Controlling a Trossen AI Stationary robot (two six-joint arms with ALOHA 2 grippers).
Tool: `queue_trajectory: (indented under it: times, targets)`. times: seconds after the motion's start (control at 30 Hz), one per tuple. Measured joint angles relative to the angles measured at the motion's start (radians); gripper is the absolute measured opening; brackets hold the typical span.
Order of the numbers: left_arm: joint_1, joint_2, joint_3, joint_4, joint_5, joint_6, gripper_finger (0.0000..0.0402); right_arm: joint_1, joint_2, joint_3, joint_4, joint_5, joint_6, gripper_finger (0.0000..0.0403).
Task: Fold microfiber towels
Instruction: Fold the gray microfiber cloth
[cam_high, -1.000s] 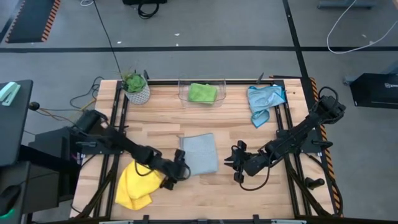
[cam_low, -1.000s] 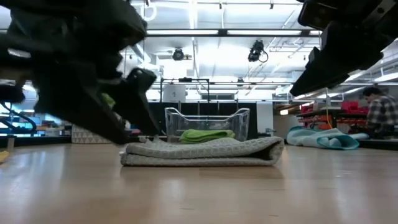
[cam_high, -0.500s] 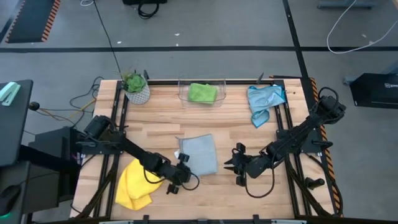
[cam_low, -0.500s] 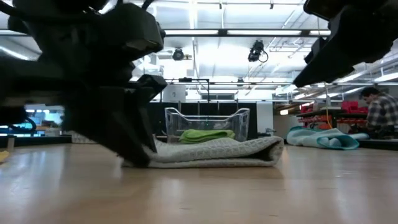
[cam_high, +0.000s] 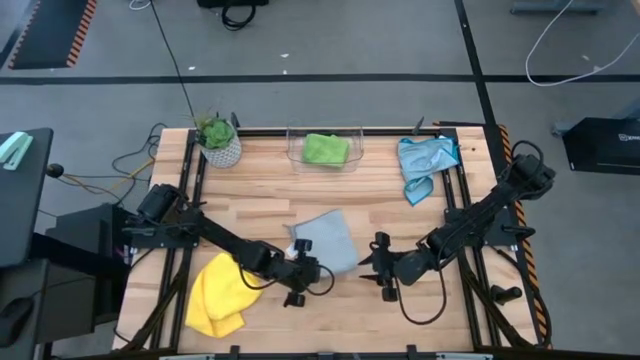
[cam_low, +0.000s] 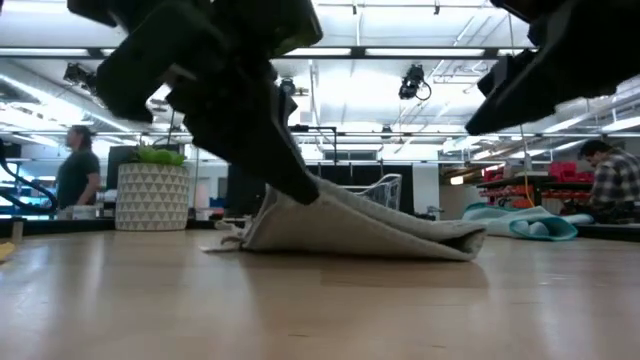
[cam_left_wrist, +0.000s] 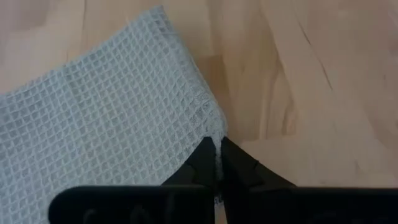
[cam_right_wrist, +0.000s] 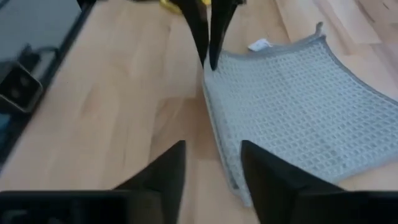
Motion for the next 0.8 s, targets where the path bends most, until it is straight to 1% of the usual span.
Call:
queue_trajectory:
  times: [0.1,0.2,0.27,0.37,0.47,0.57,0.67,0.8]
  targets:
    - [-0.004,0.000,0.017,-0.005,0.001,-0.021,0.0017,0.004,0.033,0.000,-0.015,-0.002,-0.057,0.0225]
    - [-0.012,-0.002,0.021,-0.002,0.002,-0.044,0.0012,0.021,0.086,0.000,-0.014,0.010,-0.171,0.0270]
    - [-0.014,-0.002,0.021,-0.005,0.003,-0.065,0.0012,0.033,0.128,0.000,-0.015,0.034,-0.247,0.0285]
    - [-0.016,-0.002,0.021,0.000,0.003,-0.091,0.0014,0.035,0.190,0.000,-0.021,0.080,-0.306,0.0284]
    - [-0.018,-0.002,0.021,0.006,0.002,-0.103,0.0016,0.029,0.238,0.000,-0.011,0.118,-0.334,0.0262]
    - [-0.018,-0.002,0.021,0.008,0.002,-0.108,0.0012,0.030,0.269,0.000,0.011,0.161,-0.357,0.0226]
    - [-0.018,-0.002,0.021,0.009,-0.003,-0.109,0.0012,0.030,0.286,0.001,0.036,0.171,-0.385,0.0176]
    - [-0.018,-0.010,0.021,0.008,-0.007,-0.118,0.0016,0.028,0.289,0.001,0.063,0.178,-0.414,0.0091]
